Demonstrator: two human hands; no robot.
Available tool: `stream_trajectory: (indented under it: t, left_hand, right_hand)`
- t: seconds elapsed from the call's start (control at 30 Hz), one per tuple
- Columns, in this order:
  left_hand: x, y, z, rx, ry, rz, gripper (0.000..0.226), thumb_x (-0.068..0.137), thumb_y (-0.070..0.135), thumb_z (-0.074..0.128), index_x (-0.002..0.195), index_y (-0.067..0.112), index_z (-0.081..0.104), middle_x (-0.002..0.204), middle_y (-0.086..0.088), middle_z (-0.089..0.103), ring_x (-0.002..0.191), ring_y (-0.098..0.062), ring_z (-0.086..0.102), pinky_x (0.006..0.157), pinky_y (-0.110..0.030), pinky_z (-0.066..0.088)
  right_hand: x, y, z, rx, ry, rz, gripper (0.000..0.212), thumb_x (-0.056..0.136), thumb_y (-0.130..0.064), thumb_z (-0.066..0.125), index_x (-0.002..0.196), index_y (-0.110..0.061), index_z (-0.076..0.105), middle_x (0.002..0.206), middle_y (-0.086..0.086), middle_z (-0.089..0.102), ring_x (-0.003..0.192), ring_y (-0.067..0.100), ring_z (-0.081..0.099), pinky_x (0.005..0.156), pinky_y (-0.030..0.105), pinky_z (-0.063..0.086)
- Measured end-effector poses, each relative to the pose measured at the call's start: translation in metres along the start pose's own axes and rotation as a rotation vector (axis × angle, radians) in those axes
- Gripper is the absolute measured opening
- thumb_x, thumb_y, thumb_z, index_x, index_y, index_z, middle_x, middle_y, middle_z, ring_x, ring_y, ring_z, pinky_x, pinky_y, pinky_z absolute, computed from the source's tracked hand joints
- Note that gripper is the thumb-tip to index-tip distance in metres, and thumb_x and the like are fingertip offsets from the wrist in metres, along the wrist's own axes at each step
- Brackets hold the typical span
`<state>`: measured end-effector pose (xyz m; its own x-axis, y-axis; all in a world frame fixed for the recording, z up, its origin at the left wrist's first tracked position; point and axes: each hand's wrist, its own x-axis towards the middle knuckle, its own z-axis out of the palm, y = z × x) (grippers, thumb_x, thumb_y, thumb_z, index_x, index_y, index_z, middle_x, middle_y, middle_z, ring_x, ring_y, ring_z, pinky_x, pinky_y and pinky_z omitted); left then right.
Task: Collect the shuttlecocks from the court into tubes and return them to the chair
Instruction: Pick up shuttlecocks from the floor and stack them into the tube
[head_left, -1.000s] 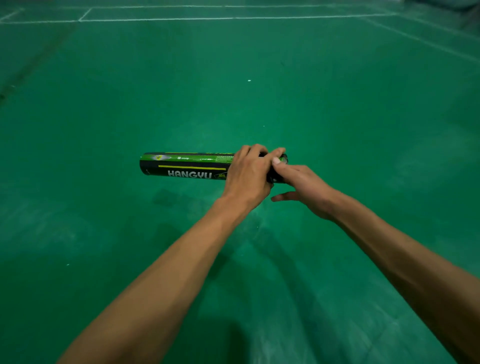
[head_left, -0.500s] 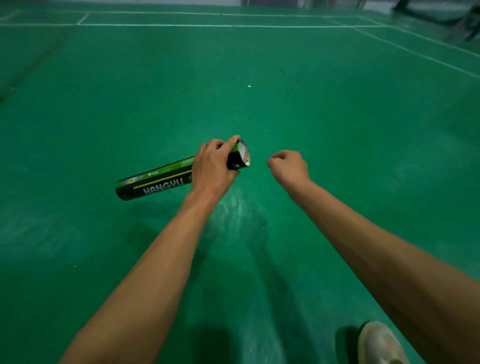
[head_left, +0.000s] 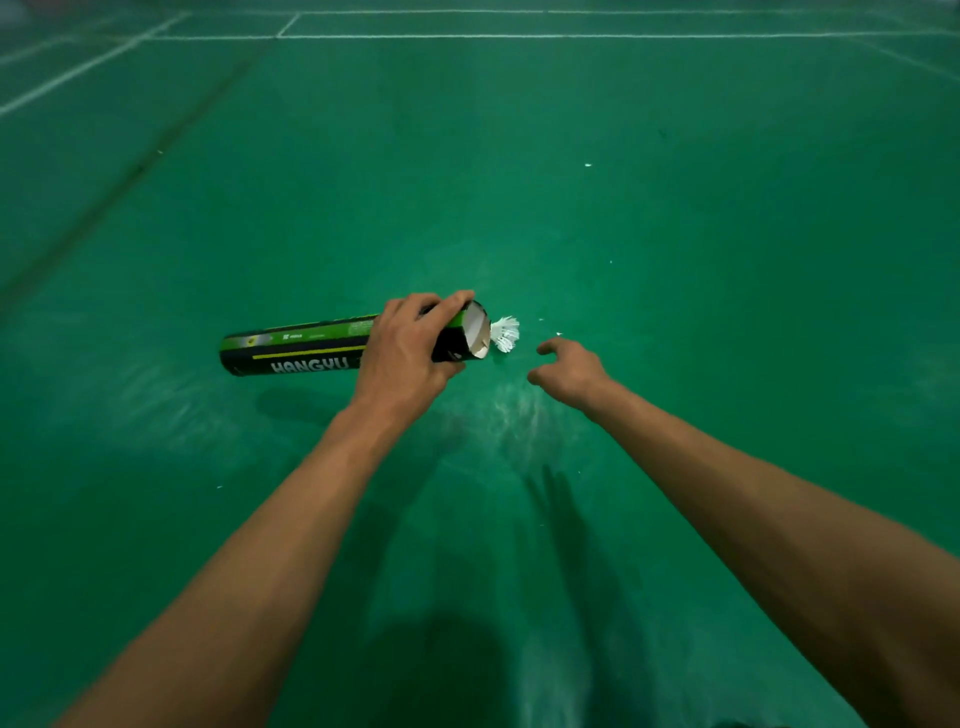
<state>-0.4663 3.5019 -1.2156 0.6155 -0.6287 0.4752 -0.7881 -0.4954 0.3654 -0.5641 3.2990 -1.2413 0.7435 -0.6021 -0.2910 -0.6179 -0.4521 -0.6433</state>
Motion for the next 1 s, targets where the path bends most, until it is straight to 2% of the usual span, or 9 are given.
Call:
stream_trajectory:
  t: [0.1,0.17,0.3,0.43,0.5,0.6,0.7,0.83,1.0]
  left_hand:
    - [0.000,-0.002,0.010,0.026,0.030,0.063,0.083,0.071,0.020,0.092,0.146,0.024,0.057,0.125,-0.007,0.062,0.113,-0.029,0.053,0.098,-0.041,0.046]
    - [0.004,-0.002,0.014,-0.014,0.056,0.086,0.082,0.072,0.018,0.091,0.146,0.022,0.056,0.127,-0.005,0.062,0.116,-0.028,0.054,0.100,-0.041,0.046]
    - [0.013,0.002,0.017,-0.183,0.178,0.071,0.070,0.078,0.015,0.087,0.142,0.015,0.059,0.136,0.000,0.062,0.129,-0.022,0.054,0.113,-0.042,0.042]
    - [0.013,-0.013,0.015,-0.265,0.197,0.015,0.068,0.079,0.006,0.085,0.141,0.013,0.058,0.145,0.002,0.058,0.147,-0.020,0.042,0.122,-0.046,0.034]
    - [0.014,-0.029,0.014,-0.226,0.161,0.027,0.068,0.080,0.004,0.084,0.142,0.012,0.058,0.146,-0.001,0.057,0.149,-0.026,0.040,0.123,-0.050,0.032]
    - [0.018,-0.049,0.019,-0.089,0.141,0.025,0.069,0.077,0.005,0.085,0.141,0.011,0.060,0.143,-0.005,0.059,0.143,-0.029,0.046,0.120,-0.053,0.034]
    - [0.018,-0.058,0.025,-0.003,0.140,0.014,0.067,0.075,0.008,0.085,0.138,0.010,0.062,0.137,-0.006,0.062,0.132,-0.028,0.053,0.118,-0.048,0.037]
    - [0.016,-0.064,0.029,0.043,0.093,-0.006,0.066,0.077,0.013,0.085,0.139,0.010,0.062,0.136,-0.006,0.063,0.128,-0.028,0.054,0.115,-0.040,0.039]
    - [0.019,-0.067,0.033,0.058,0.037,-0.015,0.065,0.078,0.013,0.086,0.139,0.010,0.061,0.137,-0.005,0.063,0.128,-0.027,0.055,0.113,-0.040,0.040]
  right_hand:
    - [0.022,-0.004,0.007,0.058,-0.039,-0.020,0.055,0.090,-0.016,0.067,0.144,-0.014,0.054,0.133,0.015,0.061,0.111,0.028,0.061,0.089,0.028,0.045]
    - [0.037,-0.008,0.012,0.114,-0.072,-0.033,0.054,0.091,-0.016,0.067,0.144,-0.014,0.053,0.131,0.014,0.060,0.100,0.025,0.058,0.081,0.028,0.046]
    - [0.067,-0.011,0.024,0.124,-0.119,-0.025,0.053,0.092,-0.014,0.062,0.144,-0.018,0.052,0.098,0.009,0.059,0.068,0.017,0.052,0.055,0.025,0.039]
    - [0.103,-0.013,0.039,0.141,-0.143,-0.006,0.053,0.094,-0.011,0.059,0.146,-0.021,0.051,0.099,0.006,0.059,0.065,0.011,0.050,0.051,0.024,0.040]
    - [0.121,-0.016,0.048,0.163,-0.168,-0.027,0.054,0.095,-0.010,0.057,0.148,-0.019,0.050,0.112,0.008,0.058,0.071,0.012,0.052,0.056,0.024,0.042]
    - [0.145,-0.025,0.070,0.176,-0.209,-0.065,0.058,0.094,-0.012,0.062,0.150,-0.015,0.047,0.144,0.012,0.052,0.103,0.025,0.058,0.078,0.032,0.050]
    - [0.165,-0.030,0.094,0.169,-0.219,-0.038,0.061,0.090,-0.019,0.066,0.148,-0.016,0.049,0.154,0.011,0.040,0.126,0.031,0.053,0.099,0.043,0.053]
    - [0.181,-0.025,0.117,0.211,-0.227,0.028,0.058,0.089,-0.017,0.062,0.146,-0.015,0.051,0.159,0.012,0.025,0.113,0.029,0.056,0.101,0.040,0.050]
    - [0.179,-0.011,0.109,0.283,0.195,0.119,0.034,0.087,-0.017,0.059,0.121,-0.013,0.064,0.134,0.013,0.039,0.100,0.034,0.058,0.099,0.033,0.046]
